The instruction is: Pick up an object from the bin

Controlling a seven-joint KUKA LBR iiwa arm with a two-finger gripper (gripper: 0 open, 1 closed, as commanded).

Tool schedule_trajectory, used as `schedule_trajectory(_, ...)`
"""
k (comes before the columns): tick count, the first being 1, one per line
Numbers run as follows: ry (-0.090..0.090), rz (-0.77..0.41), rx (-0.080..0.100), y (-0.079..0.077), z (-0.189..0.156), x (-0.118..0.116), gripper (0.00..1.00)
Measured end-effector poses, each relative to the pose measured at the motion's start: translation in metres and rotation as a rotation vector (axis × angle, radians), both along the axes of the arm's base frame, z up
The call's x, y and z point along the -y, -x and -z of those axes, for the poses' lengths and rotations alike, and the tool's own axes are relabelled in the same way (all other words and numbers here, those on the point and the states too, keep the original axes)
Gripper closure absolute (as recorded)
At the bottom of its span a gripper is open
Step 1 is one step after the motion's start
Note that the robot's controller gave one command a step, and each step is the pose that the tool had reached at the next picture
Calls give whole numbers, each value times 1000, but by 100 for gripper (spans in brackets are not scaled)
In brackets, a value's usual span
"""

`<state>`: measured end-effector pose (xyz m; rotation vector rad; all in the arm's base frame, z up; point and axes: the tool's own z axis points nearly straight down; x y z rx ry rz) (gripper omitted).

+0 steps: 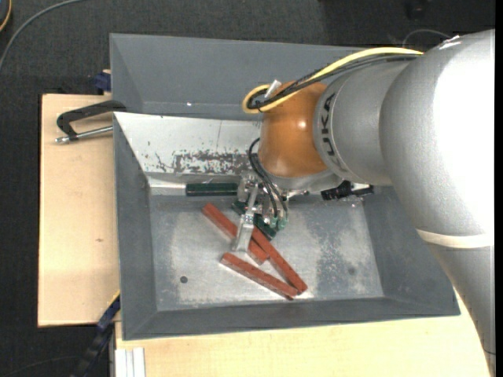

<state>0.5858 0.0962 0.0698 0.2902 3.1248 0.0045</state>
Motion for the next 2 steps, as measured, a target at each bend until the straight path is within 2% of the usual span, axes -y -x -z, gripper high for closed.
schedule_trajectory(1,-3,0,23,-6,-8,-1,100)
schedule_trajectory(2,2,-1,7,-2,-4,1,0)
